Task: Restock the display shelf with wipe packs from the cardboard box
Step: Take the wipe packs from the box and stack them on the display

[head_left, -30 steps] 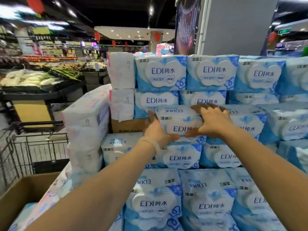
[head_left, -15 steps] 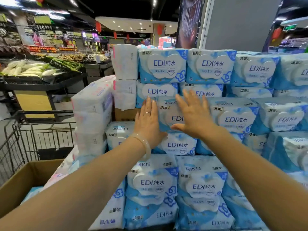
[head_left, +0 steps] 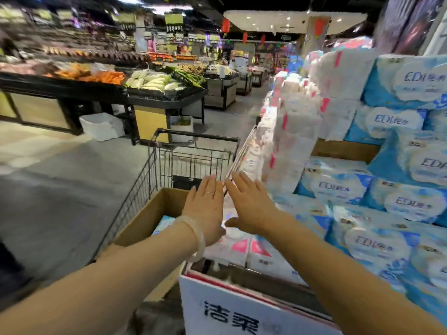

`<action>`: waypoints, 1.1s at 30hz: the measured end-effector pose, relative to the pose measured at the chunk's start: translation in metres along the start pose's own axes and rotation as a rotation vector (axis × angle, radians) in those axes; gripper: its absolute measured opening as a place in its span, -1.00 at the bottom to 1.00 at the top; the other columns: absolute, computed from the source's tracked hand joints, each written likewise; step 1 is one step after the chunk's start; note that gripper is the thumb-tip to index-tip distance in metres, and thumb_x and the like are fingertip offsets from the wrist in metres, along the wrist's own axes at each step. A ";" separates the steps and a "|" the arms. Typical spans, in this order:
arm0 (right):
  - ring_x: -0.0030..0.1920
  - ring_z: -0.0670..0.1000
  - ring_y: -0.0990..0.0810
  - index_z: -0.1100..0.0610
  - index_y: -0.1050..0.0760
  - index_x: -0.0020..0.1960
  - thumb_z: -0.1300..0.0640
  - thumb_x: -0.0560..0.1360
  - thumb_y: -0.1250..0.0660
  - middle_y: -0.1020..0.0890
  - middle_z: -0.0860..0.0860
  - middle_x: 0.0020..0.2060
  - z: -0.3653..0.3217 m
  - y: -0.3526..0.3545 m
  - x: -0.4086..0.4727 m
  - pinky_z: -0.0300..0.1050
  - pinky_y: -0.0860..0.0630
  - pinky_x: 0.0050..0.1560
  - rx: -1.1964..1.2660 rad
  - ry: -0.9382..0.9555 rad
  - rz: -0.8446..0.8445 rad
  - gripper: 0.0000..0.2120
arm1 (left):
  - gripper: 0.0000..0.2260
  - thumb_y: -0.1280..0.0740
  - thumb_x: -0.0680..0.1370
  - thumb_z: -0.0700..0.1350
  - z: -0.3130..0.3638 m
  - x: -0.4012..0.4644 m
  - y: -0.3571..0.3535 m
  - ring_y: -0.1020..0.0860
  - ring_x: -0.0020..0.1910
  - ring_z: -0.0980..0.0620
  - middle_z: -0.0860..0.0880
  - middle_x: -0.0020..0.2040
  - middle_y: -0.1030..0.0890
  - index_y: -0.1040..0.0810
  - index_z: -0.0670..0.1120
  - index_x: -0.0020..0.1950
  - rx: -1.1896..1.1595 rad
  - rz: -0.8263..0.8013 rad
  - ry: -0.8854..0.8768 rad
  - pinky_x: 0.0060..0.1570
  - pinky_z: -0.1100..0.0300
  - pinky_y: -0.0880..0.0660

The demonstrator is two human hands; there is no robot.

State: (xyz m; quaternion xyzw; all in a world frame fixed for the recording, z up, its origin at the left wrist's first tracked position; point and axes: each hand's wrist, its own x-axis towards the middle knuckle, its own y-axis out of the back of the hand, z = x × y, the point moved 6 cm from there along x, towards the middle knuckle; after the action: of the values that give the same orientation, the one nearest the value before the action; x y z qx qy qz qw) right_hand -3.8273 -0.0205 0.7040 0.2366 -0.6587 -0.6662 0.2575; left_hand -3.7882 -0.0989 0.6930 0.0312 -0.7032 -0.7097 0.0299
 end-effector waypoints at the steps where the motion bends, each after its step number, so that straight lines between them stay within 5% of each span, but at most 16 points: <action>1: 0.57 0.09 0.18 0.13 0.14 0.57 -0.12 0.47 -0.38 0.14 0.07 0.57 -0.023 -0.007 0.012 0.14 0.11 0.53 0.012 0.025 -0.011 -0.07 | -0.08 -0.33 0.52 0.12 -0.026 -0.006 -0.006 0.24 0.55 -0.10 -0.13 0.57 0.25 0.28 -0.19 0.54 -0.004 -0.015 0.035 0.53 -0.01 0.14; 11: 0.56 0.12 0.21 0.13 0.17 0.57 -0.10 0.47 -0.37 0.16 0.10 0.57 -0.139 -0.083 0.107 0.17 0.13 0.53 0.025 0.110 -0.192 -0.06 | -0.02 -0.42 0.45 0.12 -0.204 -0.012 -0.084 0.20 0.56 -0.09 -0.10 0.58 0.19 0.20 -0.15 0.56 -0.096 -0.108 0.228 0.51 -0.02 0.11; 24: 0.56 0.16 0.19 0.14 0.15 0.57 -0.06 0.50 -0.36 0.14 0.13 0.57 -0.111 -0.178 0.292 0.16 0.10 0.53 0.074 -0.042 -0.398 -0.11 | -0.05 -0.40 0.48 0.06 -0.331 0.119 -0.155 0.23 0.56 -0.07 -0.10 0.57 0.22 0.25 -0.15 0.55 -0.116 -0.308 0.286 0.51 -0.01 0.15; 33: 0.56 0.18 0.18 0.13 0.12 0.57 -0.12 0.50 -0.34 0.12 0.14 0.56 -0.075 -0.266 0.348 0.18 0.05 0.52 0.155 -0.214 -0.560 -0.12 | -0.10 -0.38 0.51 0.00 -0.357 0.221 -0.242 0.22 0.56 -0.06 -0.10 0.58 0.21 0.24 -0.17 0.55 -0.143 -0.473 0.136 0.52 0.00 0.14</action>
State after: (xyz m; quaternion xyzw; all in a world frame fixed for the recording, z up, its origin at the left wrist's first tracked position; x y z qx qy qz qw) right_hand -4.0498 -0.3055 0.4445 0.3561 -0.6402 -0.6802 -0.0256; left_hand -3.9773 -0.4710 0.4477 0.2403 -0.6209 -0.7410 -0.0873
